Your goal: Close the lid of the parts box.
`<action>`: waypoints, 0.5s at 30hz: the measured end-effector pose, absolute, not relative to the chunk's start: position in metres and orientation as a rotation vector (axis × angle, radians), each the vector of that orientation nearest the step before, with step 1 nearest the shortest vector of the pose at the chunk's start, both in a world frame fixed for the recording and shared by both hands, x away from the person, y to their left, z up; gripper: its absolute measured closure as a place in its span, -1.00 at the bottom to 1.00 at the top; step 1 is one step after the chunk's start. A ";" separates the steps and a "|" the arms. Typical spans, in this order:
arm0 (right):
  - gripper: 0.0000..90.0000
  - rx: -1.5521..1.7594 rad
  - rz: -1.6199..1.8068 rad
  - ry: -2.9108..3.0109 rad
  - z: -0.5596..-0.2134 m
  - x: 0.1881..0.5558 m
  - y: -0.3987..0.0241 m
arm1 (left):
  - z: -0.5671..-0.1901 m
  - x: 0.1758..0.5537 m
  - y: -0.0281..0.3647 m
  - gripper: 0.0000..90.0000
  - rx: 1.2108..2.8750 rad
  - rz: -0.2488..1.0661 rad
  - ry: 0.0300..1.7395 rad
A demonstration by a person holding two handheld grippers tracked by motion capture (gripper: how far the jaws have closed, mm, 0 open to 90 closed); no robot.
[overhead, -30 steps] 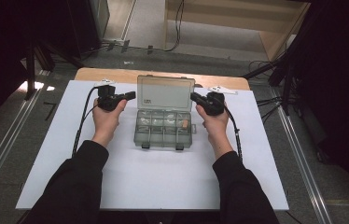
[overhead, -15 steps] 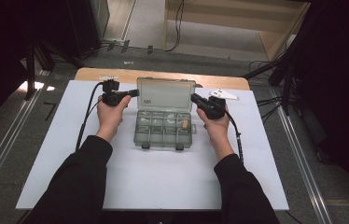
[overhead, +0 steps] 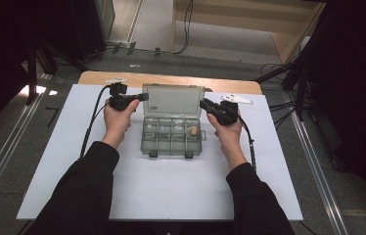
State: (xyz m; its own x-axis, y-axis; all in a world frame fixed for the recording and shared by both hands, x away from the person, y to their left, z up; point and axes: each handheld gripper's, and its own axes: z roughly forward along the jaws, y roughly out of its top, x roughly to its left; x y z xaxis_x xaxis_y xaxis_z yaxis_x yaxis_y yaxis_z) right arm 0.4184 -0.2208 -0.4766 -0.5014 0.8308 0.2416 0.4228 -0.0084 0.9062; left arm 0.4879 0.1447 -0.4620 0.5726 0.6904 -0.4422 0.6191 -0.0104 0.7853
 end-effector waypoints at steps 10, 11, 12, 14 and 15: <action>0.26 1.290 1.572 1.937 -0.480 0.408 -0.239 | -0.460 0.485 0.143 1.00 1.683 0.080 1.079; 0.26 1.283 1.574 1.942 -0.481 0.406 -0.241 | -0.460 0.484 0.143 1.00 1.683 0.082 1.080; 0.26 1.286 1.577 1.944 -0.481 0.405 -0.242 | -0.460 0.484 0.144 1.00 1.681 0.084 1.080; 0.29 1.295 1.569 1.948 -0.482 0.405 -0.244 | -0.460 0.483 0.144 1.00 1.682 0.084 1.076; 0.34 1.302 1.564 1.943 -0.482 0.405 -0.245 | -0.460 0.483 0.144 1.00 1.685 0.085 1.073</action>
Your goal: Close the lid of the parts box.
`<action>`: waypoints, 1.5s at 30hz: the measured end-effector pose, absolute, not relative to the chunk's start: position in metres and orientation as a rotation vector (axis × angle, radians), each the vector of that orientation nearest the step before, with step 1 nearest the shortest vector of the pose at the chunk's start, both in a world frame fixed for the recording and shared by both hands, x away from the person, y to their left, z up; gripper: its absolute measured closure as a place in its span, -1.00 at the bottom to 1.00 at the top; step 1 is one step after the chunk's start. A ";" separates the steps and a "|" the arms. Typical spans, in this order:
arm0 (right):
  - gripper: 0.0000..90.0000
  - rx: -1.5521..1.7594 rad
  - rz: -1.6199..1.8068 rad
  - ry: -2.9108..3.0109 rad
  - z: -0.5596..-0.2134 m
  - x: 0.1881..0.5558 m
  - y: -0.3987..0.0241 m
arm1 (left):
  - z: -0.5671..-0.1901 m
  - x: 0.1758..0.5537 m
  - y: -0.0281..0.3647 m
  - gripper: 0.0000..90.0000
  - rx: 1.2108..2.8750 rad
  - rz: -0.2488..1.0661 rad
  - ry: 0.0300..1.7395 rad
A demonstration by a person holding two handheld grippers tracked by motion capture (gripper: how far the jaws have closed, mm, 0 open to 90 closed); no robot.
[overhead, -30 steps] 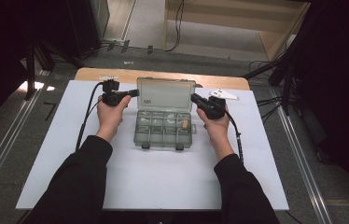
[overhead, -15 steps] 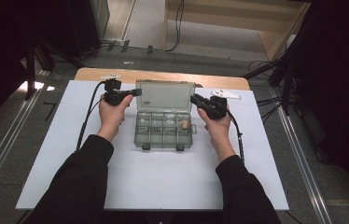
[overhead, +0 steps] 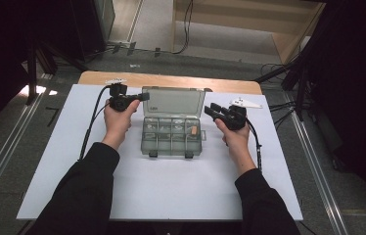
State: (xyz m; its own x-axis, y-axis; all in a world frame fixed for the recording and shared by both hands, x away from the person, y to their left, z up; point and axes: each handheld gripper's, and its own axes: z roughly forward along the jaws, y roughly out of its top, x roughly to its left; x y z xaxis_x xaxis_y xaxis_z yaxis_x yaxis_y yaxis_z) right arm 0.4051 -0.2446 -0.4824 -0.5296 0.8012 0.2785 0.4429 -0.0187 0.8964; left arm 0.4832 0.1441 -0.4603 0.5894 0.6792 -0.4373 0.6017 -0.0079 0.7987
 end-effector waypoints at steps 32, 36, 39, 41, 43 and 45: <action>0.95 1.471 1.576 1.919 -0.467 0.423 -0.227 | -0.461 0.466 0.146 1.00 1.678 0.069 1.026; 0.95 1.464 1.584 1.918 -0.469 0.420 -0.227 | -0.460 0.462 0.146 1.00 1.680 0.070 1.018; 0.95 1.469 1.593 1.916 -0.470 0.418 -0.227 | -0.460 0.458 0.146 1.00 1.681 0.071 1.013; 0.95 1.466 1.592 1.918 -0.471 0.417 -0.227 | -0.460 0.456 0.147 1.00 1.684 0.075 1.007; 0.95 1.462 1.597 1.918 -0.472 0.416 -0.228 | -0.460 0.454 0.147 1.00 1.682 0.071 1.004; 0.95 1.451 1.599 1.923 -0.472 0.414 -0.228 | -0.460 0.451 0.147 1.00 1.687 0.076 0.995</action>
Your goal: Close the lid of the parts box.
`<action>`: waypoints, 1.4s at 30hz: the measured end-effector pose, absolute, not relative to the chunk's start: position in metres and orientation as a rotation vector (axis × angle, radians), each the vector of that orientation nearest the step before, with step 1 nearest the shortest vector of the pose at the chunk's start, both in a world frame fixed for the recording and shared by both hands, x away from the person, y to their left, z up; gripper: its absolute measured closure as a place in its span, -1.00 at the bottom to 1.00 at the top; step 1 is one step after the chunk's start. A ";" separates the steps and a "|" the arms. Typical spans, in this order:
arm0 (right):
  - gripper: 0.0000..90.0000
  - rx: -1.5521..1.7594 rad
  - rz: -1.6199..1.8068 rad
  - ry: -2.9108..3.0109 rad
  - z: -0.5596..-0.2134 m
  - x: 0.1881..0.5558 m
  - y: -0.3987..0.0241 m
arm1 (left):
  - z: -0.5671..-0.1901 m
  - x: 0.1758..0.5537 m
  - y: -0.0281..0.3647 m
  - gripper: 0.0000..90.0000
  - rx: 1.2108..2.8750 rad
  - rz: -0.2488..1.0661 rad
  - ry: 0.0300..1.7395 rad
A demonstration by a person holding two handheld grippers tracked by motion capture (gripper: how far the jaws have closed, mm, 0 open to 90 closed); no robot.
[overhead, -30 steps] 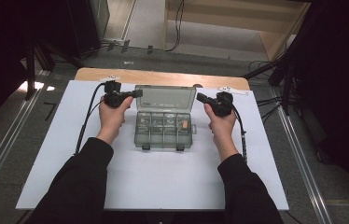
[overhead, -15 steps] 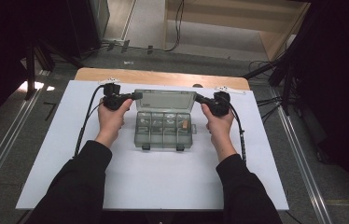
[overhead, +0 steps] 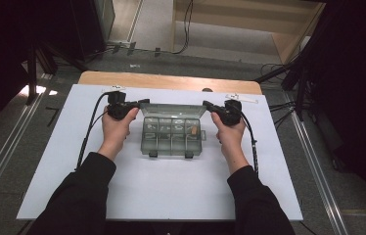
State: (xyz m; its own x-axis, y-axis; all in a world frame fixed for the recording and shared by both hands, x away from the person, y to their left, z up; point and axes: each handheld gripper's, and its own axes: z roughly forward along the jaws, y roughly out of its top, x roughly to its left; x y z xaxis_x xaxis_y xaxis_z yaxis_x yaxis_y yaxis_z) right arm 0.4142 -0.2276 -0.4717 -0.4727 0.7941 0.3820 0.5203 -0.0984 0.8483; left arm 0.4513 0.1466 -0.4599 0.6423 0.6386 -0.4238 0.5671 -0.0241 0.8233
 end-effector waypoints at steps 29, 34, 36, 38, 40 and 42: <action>0.95 1.288 1.511 1.977 -0.486 0.368 -0.218 | -0.472 0.401 0.154 1.00 1.708 0.099 0.895; 0.95 1.254 1.503 1.984 -0.488 0.356 -0.215 | -0.475 0.389 0.153 1.00 1.718 0.121 0.873; 0.95 1.236 1.503 1.984 -0.488 0.352 -0.214 | -0.475 0.383 0.153 1.00 1.717 0.122 0.866; 0.95 1.226 1.496 1.987 -0.489 0.348 -0.213 | -0.475 0.377 0.152 1.00 1.723 0.137 0.851; 0.95 1.224 1.500 1.986 -0.489 0.343 -0.213 | -0.474 0.372 0.153 1.00 1.721 0.141 0.840; 0.95 1.214 1.501 1.987 -0.490 0.338 -0.212 | -0.474 0.365 0.153 1.00 1.719 0.145 0.829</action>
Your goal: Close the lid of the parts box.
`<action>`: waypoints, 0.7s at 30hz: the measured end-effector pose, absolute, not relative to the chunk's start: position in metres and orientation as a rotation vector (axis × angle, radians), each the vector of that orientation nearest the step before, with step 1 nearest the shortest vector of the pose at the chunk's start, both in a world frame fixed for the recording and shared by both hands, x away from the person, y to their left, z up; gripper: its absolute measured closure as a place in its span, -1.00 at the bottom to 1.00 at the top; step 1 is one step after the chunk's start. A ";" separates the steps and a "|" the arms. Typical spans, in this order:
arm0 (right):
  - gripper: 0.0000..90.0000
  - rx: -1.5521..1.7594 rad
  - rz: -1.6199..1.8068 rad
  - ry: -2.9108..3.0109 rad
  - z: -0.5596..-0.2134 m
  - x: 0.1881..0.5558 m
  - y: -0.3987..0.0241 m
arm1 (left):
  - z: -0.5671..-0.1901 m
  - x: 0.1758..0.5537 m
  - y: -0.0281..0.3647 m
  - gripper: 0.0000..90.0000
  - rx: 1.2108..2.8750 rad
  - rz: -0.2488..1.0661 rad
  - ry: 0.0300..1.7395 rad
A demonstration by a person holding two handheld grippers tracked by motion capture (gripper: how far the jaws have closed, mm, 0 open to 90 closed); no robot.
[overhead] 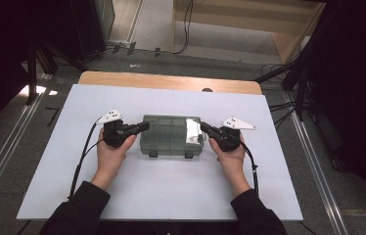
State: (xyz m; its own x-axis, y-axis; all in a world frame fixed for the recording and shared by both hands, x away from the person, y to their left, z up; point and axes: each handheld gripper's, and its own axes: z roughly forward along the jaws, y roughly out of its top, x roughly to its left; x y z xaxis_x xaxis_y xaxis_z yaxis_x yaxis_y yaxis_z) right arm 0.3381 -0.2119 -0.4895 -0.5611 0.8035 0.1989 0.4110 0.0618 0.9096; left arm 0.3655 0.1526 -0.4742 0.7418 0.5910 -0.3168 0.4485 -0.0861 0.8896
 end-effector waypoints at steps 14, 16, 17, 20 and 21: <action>0.95 1.180 1.512 2.001 -0.492 0.313 -0.204 | -0.477 0.337 0.154 1.00 1.727 0.172 0.801; 0.95 1.187 1.504 2.002 -0.495 0.311 -0.204 | -0.480 0.333 0.154 1.00 1.732 0.175 0.804; 0.95 1.193 1.503 2.002 -0.496 0.310 -0.204 | -0.481 0.332 0.155 1.00 1.735 0.180 0.805; 0.95 1.201 1.498 2.006 -0.498 0.306 -0.204 | -0.482 0.328 0.157 1.00 1.733 0.181 0.813; 0.95 1.199 1.499 2.005 -0.498 0.304 -0.205 | -0.482 0.327 0.159 1.00 1.729 0.182 0.816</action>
State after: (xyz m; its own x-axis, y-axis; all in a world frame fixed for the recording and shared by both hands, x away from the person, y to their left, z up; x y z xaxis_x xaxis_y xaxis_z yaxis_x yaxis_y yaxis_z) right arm 0.3042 -0.2046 -0.4983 -0.5728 0.7967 0.1927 0.4100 0.0749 0.9090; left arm 0.3269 0.1588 -0.4819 0.7454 0.6028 -0.2845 0.4243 -0.0998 0.9000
